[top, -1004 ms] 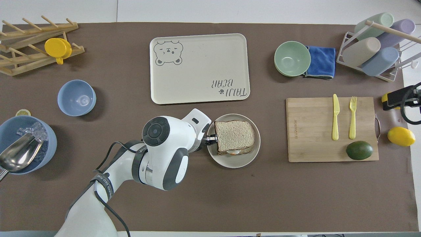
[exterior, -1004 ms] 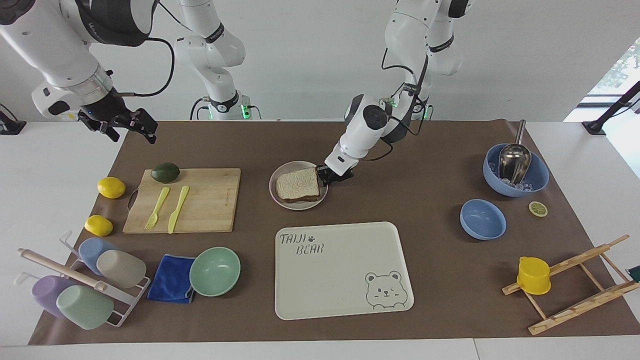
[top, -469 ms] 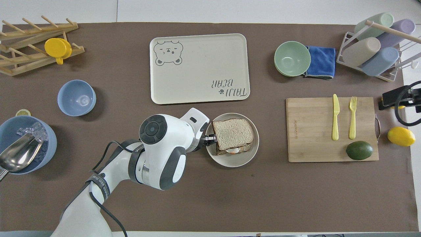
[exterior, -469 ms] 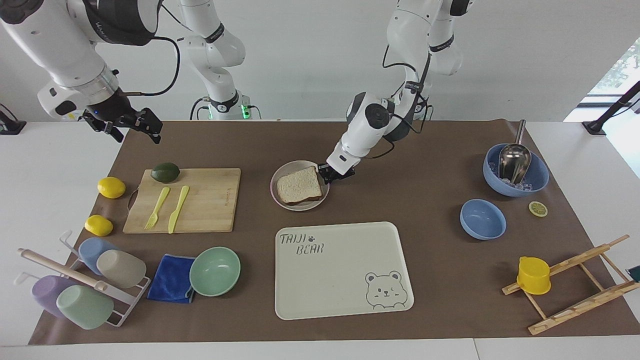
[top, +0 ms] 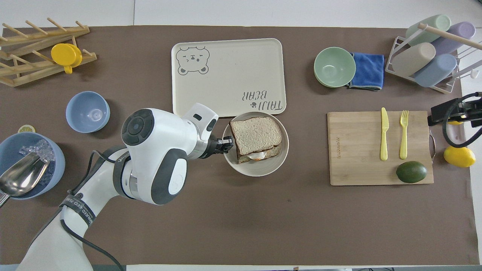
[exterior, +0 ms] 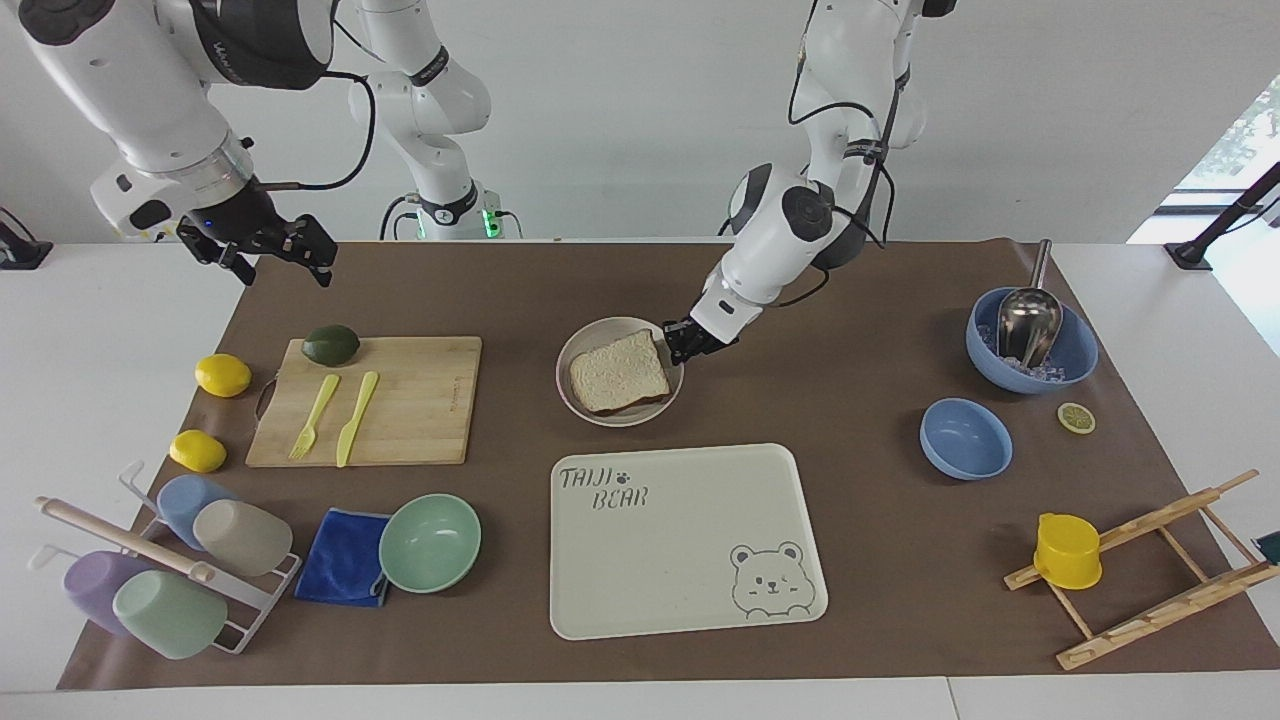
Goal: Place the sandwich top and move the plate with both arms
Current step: 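Lift and carry the plate with the left gripper onto the bear tray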
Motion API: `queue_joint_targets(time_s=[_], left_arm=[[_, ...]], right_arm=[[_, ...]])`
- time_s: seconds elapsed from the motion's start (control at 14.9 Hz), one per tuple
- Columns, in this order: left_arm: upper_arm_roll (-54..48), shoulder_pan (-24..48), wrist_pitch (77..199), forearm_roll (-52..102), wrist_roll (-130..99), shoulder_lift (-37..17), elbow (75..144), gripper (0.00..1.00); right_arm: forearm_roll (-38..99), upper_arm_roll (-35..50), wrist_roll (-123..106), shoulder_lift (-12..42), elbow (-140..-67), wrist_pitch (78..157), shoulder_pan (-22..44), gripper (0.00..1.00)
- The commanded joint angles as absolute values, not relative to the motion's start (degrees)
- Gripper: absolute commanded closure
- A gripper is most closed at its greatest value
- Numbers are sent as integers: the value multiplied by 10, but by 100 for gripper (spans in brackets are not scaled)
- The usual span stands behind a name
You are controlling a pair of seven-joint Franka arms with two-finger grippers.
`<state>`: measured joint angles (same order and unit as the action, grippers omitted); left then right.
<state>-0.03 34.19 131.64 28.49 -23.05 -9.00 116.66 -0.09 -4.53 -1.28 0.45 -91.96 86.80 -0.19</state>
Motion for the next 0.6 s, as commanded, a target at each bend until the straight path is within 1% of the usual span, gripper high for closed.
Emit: queue_joint_targets(time_s=[0.0,0.2,0.27,0.4,0.54], left_arm=[[-1,305,1275,280,-228,-110,1099,100],[-2,257,1231,245,-223,-144,1021,100],[-2,244,1216,243,-222,-162,986,100],[-1,227,1204,236,-219,-196,939,100],[-1,215,1195,226,-220,-242,885,100]], right_arm=[[-6,-42,-17,-12,-942,875,-5,0],[-6,-42,-18,-12,-942,874,-5,0],[-6,-42,-18,-12,-942,871,-5,0],[-6,-43,-18,-12,-942,869,-5,0],[-6,-43,-18,-12,-942,869,-6,0]])
